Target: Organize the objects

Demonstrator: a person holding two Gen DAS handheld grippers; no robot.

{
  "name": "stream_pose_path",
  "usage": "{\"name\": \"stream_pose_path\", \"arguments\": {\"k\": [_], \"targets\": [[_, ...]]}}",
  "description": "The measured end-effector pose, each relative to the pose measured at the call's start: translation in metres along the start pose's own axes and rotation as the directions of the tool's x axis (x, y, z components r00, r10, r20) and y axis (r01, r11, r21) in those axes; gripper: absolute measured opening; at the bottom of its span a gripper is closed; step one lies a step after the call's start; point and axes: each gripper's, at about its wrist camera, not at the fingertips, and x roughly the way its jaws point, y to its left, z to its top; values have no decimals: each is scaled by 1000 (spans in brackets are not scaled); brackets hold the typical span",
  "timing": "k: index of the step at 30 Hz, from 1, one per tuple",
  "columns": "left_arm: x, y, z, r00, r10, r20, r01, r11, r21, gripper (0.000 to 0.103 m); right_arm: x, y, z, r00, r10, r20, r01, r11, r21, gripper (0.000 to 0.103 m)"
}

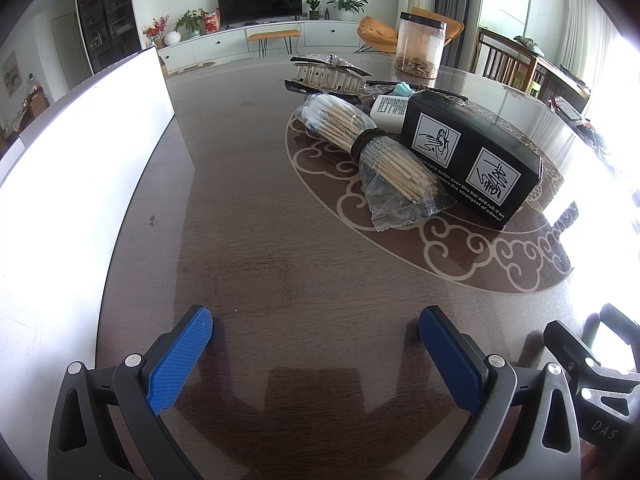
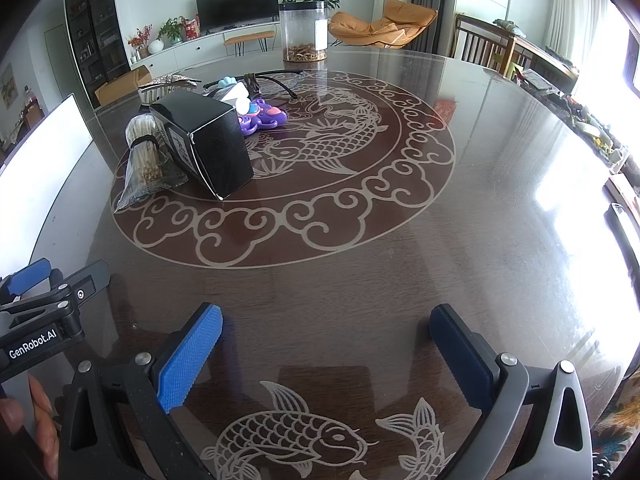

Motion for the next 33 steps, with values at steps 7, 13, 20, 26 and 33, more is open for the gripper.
{"name": "stream_pose_path", "arguments": {"k": [7, 13, 20, 26, 33], "targets": [[0, 0, 0, 1000, 0, 0, 0, 1000, 0, 103, 0, 0, 0, 1000, 0, 0, 0, 1000, 0, 103], [0, -1, 0, 1000, 0, 0, 0, 1000, 0, 103, 0, 0, 0, 1000, 0, 0, 0, 1000, 0, 103], [1, -1, 1, 1000, 1, -1, -1, 1000, 3, 103, 0, 0, 0, 1000, 0, 0, 0, 1000, 0, 103], [-2, 5, 0, 999, -40, -13, 41, 997, 68, 103, 0, 0, 0, 1000, 0, 0, 0, 1000, 0, 103], [-4, 10, -2, 999, -34, -2, 34, 998, 54, 103, -2, 1, 9, 994, 105, -7, -105, 994, -14, 103]]}}
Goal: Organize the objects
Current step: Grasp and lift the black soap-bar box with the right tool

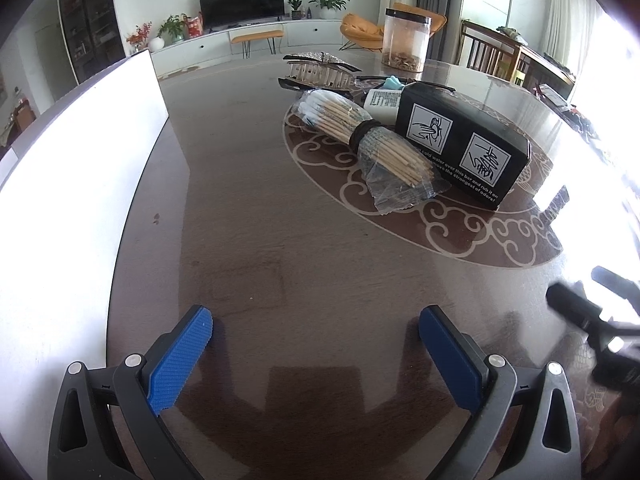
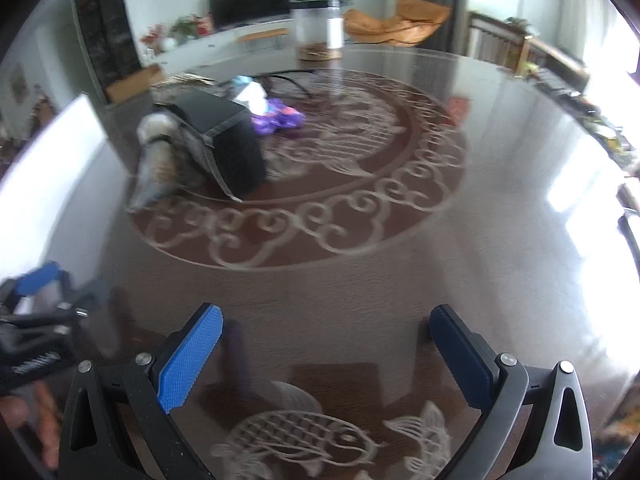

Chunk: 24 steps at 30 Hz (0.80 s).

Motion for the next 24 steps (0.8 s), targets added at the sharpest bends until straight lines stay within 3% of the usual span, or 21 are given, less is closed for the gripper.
{"name": "stream_pose_path", "arguments": {"k": [2, 5, 7, 9, 10, 11, 13, 15, 18, 19, 20, 21, 22, 23, 24], "targets": [[1, -1, 1, 1000, 0, 0, 0, 1000, -1, 103, -7, 8, 19, 997, 68, 46, -66, 997, -47, 103], [0, -1, 0, 1000, 0, 1, 0, 1000, -1, 103, -8, 33, 55, 994, 55, 93, -34, 975, -222, 103], [0, -1, 0, 1000, 0, 1, 0, 1000, -1, 103, 4, 46, 78, 995, 53, 88, -25, 956, -291, 103], [1, -1, 1, 1000, 0, 1, 0, 1000, -1, 103, 27, 56, 96, 998, 57, 31, -43, 940, -337, 103], [1, -1, 0, 1000, 1, 1, -1, 1000, -1, 103, 36, 58, 99, 997, 80, 4, -74, 935, -347, 88], [1, -1, 1, 1000, 1, 1, -1, 1000, -1, 103, 42, 57, 101, 990, 139, -22, -139, 932, -334, 48], [1, -1, 1, 1000, 1, 1, -1, 1000, -1, 103, 47, 45, 102, 962, 260, -88, -273, 939, -210, 41], [1, -2, 1, 1000, 1, 1, -1, 1000, -2, 103, 39, 22, 92, 920, 383, -85, -387, 921, -40, 36], [1, -2, 2, 1000, 1, 1, -1, 1000, -2, 103, 26, -20, 61, 850, 523, -70, -504, 844, 185, 36], [1, -2, 1, 1000, 1, 1, -1, 1000, -2, 103, 22, -33, 49, 836, 545, -67, -518, 824, 231, 39], [1, -2, 1, 1000, 1, 1, -1, 1000, -2, 103, 15, -45, 38, 841, 537, -64, -507, 823, 256, 48], [2, -2, 2, 1000, 2, 1, -2, 1000, -2, 103, 7, -54, 30, 862, 503, -65, -472, 843, 257, 54], [1, -2, 0, 1000, 2, 2, -2, 1000, -2, 103, -4, -63, 23, 896, 441, -55, -417, 876, 241, 68], [1, -2, 0, 1000, 3, 2, -2, 1000, -3, 103, -12, -68, 18, 916, 400, -37, -382, 896, 227, 79], [2, -2, 1, 1000, 2, 2, -2, 1000, -3, 103, -23, -73, 15, 938, 347, -8, -337, 918, 210, 84]]}}
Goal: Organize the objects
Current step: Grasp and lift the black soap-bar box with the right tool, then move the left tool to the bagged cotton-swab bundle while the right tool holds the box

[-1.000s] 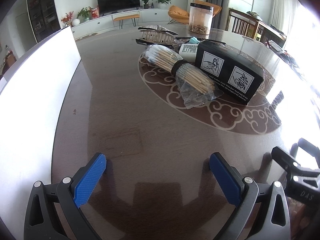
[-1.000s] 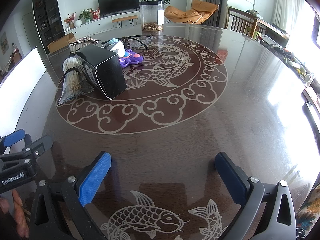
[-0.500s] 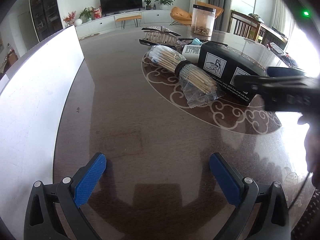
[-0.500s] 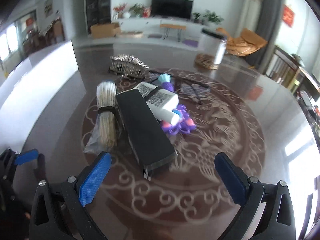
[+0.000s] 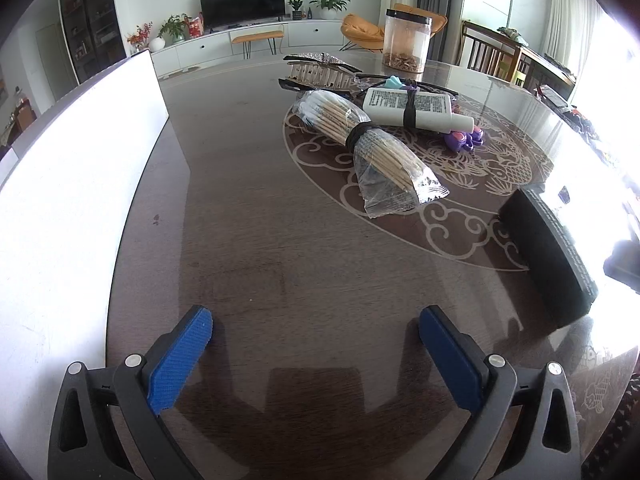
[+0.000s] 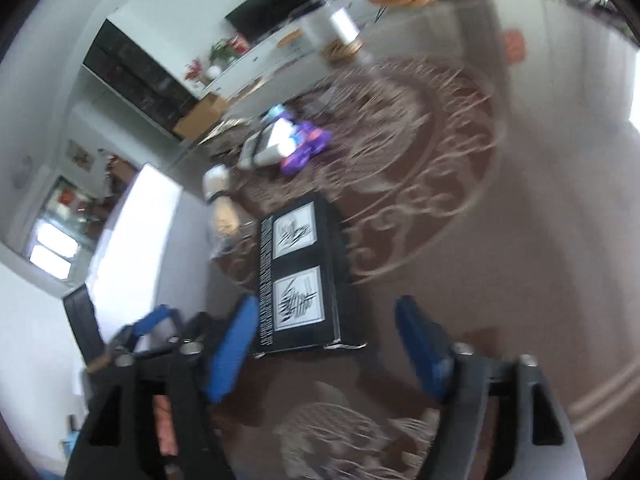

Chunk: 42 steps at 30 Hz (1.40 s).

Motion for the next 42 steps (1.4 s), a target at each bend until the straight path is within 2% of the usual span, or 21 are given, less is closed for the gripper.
{"name": "stream_pose_path", "arguments": {"k": [2, 7, 10, 12, 15, 23, 24, 25, 26, 27, 28, 30, 33, 38, 41, 42], "targets": [[0, 0, -1, 1000, 0, 0, 0, 1000, 0, 103, -10, 2, 0, 998, -47, 42, 49, 998, -30, 94], [0, 0, 0, 1000, 0, 0, 0, 1000, 0, 103, 19, 39, -1, 990, -142, 17, 143, 972, -186, 96], [0, -1, 0, 1000, 0, 1, 0, 1000, 0, 103, 51, 53, -9, 965, -262, 16, 255, 926, -279, 97], [1, -1, 0, 1000, 0, 1, 0, 1000, -1, 103, 66, 64, -14, 938, -345, 40, 336, 873, -354, 98], [1, -1, 0, 1000, 1, 0, -1, 1000, 0, 103, 71, 67, -12, 942, -333, 34, 320, 867, -381, 103], [1, 1, 1, 1000, 0, -3, 0, 1000, -7, 103, 75, 56, -2, 947, -313, 73, 318, 877, -361, 103], [2, 1, 4, 1000, 2, -25, -2, 1000, -15, 103, 76, 56, -1, 947, -313, 73, 318, 877, -361, 103], [3, 1, 8, 998, -6, -57, 4, 999, -35, 103, 75, 55, -2, 947, -312, 74, 318, 877, -361, 103], [1, 2, 13, 996, -68, -64, 64, 995, -73, 103, 75, 55, -2, 947, -313, 75, 318, 877, -360, 103], [-2, 5, 20, 984, -173, -46, 166, 978, -129, 103, 75, 55, -2, 947, -313, 76, 319, 877, -359, 103], [-6, 7, 29, 976, -219, -16, 213, 963, -165, 103, 75, 54, -1, 946, -314, 77, 320, 878, -357, 103], [-12, 1, 57, 983, -176, 44, 181, 969, -168, 103, 76, 54, 0, 946, -314, 78, 321, 877, -357, 103], [2, -10, 96, 992, -101, 72, 110, 984, -140, 103, 76, 54, 0, 946, -314, 78, 320, 878, -357, 103], [59, -15, 125, 1000, 4, -21, -7, 990, -141, 103, 76, 54, -1, 947, -313, 77, 320, 878, -357, 103], [77, -7, 130, 999, 20, -47, -28, 985, -168, 103, 75, 54, -1, 946, -315, 79, 322, 878, -355, 103], [82, -5, 131, 998, 20, -56, -29, 985, -170, 86, 75, 54, 0, 946, -315, 79, 322, 878, -355, 103]]}}
